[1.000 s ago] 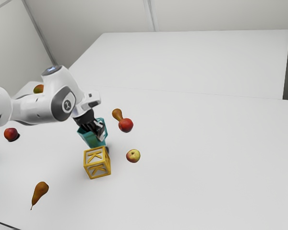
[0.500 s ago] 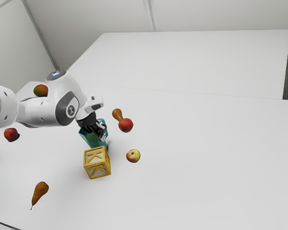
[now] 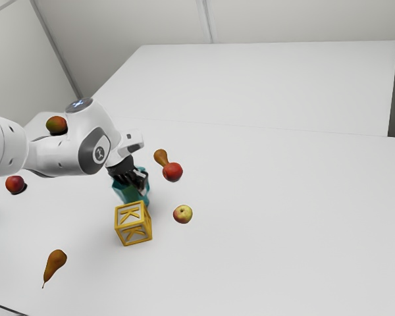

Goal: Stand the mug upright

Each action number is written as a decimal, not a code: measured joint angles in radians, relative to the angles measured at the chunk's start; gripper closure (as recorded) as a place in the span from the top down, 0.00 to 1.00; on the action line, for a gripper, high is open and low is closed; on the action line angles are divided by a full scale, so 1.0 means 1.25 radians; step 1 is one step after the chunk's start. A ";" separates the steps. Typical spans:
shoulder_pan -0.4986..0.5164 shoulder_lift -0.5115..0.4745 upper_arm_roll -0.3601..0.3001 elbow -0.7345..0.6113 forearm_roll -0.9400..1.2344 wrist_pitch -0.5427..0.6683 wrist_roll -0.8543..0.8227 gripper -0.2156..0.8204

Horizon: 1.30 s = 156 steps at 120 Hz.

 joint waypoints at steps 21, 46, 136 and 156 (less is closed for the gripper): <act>0.000 -0.018 -0.002 0.001 -0.006 -0.003 0.007 0.37; 0.000 -0.054 -0.005 0.002 -0.008 -0.009 0.014 0.43; -0.019 -0.071 -0.021 0.398 -0.014 -0.482 -0.060 0.71; -0.019 -0.037 -0.023 0.528 -0.001 -0.607 -0.083 0.74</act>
